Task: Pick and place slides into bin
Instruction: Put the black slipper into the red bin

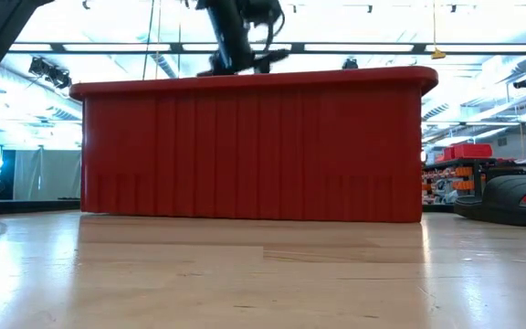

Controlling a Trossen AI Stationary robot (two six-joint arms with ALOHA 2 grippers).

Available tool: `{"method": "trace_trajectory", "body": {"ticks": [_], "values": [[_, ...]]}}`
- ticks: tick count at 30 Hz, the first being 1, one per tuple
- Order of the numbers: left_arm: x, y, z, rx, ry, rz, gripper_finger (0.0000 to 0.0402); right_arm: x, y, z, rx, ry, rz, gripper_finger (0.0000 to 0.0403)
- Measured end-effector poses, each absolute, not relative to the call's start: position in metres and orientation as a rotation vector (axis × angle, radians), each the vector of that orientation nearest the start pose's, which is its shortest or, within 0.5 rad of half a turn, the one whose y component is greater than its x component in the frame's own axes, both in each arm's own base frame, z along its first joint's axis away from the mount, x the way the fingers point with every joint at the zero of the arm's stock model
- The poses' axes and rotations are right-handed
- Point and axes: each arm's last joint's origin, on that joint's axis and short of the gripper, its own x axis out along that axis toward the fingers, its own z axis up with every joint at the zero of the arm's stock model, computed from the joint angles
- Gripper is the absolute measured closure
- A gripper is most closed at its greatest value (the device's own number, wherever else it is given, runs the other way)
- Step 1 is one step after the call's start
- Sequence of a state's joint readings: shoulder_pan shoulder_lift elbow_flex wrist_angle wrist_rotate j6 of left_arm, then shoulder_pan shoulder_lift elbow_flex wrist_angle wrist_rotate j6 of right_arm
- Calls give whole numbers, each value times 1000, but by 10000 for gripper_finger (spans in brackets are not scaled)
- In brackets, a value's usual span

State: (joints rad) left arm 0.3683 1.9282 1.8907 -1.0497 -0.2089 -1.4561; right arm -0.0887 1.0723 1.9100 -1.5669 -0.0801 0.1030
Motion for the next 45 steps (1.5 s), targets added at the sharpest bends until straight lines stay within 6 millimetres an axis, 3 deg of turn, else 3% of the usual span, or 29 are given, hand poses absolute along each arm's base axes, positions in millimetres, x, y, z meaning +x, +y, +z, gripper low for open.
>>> {"method": "trace_trajectory", "body": {"ticks": [3, 6, 11, 17, 21, 26, 33, 36, 41, 45], "values": [[375, 152, 348, -1248, 472, 1150, 242, 79, -2, 481, 249, 760, 27, 256], [377, 150, 388, -1113, 391, 1013, 247, 76, 0, 453, 361, 856, 17, 256], [371, 141, 457, -831, 223, 781, 254, 78, -1, 382, 513, 1070, -127, 256], [360, 124, 493, -608, 93, 627, 254, 88, -1, 292, 471, 1219, -106, 257], [355, 123, 493, -548, 135, 624, 254, 98, 3, 245, 424, 1301, -26, 257], [353, 124, 482, -535, 250, 654, 261, 112, 16, 212, 419, 1335, 115, 257], [348, 122, 473, -531, 360, 675, 259, 119, 37, 197, 275, 1472, 97, 257], [348, 122, 473, -531, 362, 676, 258, 123, 44, 192, 268, 1501, 31, 257], [348, 122, 473, -531, 362, 675, 265, 130, 52, 179, 86, 1522, -152, 257], [348, 122, 473, -531, 362, 676, 269, 136, 55, 169, 98, 1551, -277, 257]]}}
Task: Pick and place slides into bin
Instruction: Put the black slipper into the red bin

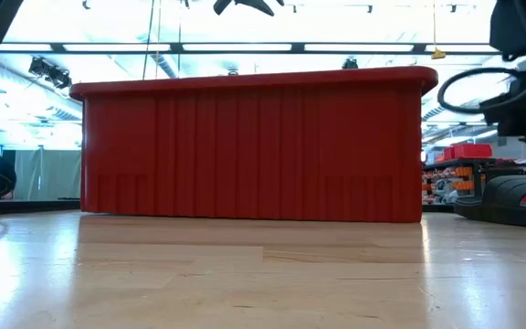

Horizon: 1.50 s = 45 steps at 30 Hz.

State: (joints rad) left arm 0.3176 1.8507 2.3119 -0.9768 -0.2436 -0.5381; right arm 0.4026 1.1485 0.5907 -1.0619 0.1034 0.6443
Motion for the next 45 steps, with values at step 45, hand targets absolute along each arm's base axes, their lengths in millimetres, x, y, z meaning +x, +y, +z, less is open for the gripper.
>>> {"method": "trace_trajectory", "body": {"ticks": [45], "values": [[362, 77, 472, -700, 428, 368, 257, 145, 110, 329, 614, 1192, 136, 394]]}}
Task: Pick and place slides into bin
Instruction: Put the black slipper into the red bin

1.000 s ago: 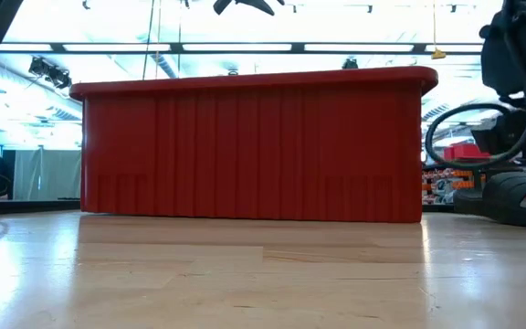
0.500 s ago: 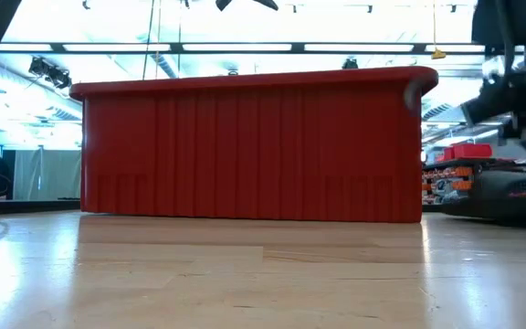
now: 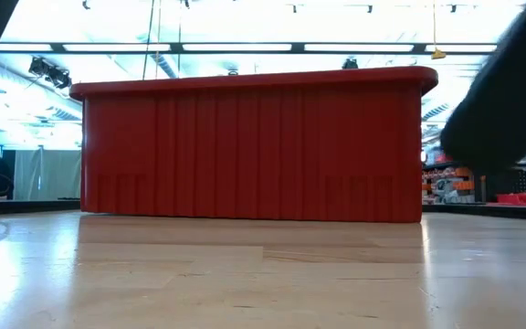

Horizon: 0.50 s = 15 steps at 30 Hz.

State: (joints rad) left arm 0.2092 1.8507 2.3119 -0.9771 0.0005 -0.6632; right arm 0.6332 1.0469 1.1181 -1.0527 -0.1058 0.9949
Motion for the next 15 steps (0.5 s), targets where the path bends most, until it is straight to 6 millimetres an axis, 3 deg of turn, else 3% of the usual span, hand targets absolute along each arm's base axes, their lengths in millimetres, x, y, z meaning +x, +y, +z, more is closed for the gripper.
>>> {"method": "trace_trajectory", "body": {"ticks": [4, 8, 11, 15], "values": [[364, 66, 472, -745, 465, 253, 256, 134, 120, 382, 633, 1003, 287, 394], [366, 48, 472, -638, 491, 179, 263, 127, 121, 423, 510, 731, 328, 394], [368, 30, 472, -504, 509, 100, 270, 125, 118, 440, 397, 599, 295, 395], [371, 5, 475, -317, 489, -14, 277, 128, 118, 442, 244, 564, 301, 395]]}}
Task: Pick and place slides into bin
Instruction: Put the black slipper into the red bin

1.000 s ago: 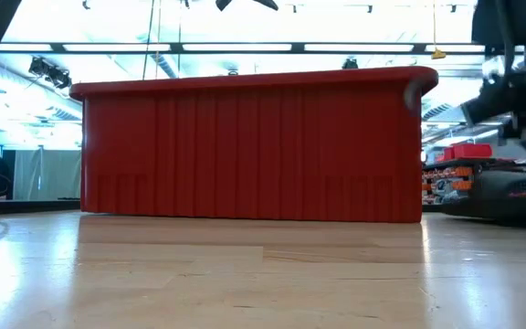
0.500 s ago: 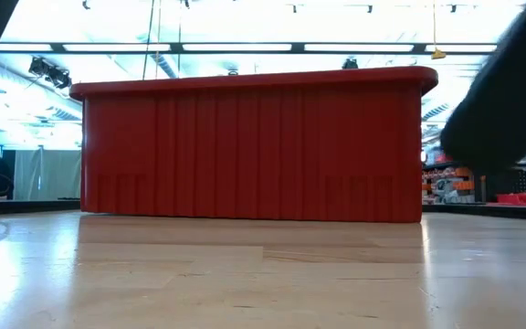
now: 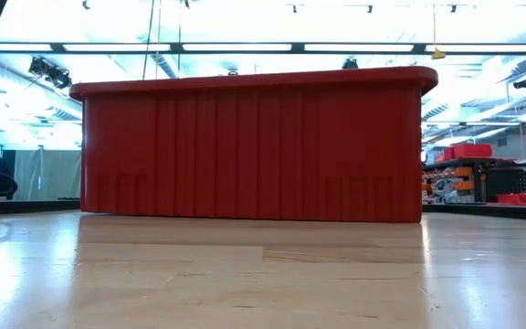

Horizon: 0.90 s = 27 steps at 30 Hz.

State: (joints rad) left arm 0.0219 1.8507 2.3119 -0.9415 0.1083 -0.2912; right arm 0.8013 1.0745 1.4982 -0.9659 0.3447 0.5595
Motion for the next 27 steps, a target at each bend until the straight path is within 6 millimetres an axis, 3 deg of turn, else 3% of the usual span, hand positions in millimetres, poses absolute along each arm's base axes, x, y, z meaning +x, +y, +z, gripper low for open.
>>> {"method": "trace_trajectory", "body": {"ticks": [6, 10, 14, 18, 22, 27], "values": [[384, -21, 465, 40, 498, -12, 267, 143, 120, 429, 71, 646, 302, 395], [400, -31, 447, 116, 547, 54, 236, 153, 119, 421, 31, 701, 273, 395], [413, -40, 426, 253, 627, 14, 200, 159, 115, 416, 18, 749, 232, 394], [420, -51, 417, 414, 640, -29, 172, 158, 108, 412, 18, 803, 184, 396], [426, -56, 409, 456, 653, -52, 156, 159, 102, 411, 30, 830, 175, 396], [438, -47, 395, 526, 691, 2, 154, 161, 99, 411, 34, 841, 200, 396]]}}
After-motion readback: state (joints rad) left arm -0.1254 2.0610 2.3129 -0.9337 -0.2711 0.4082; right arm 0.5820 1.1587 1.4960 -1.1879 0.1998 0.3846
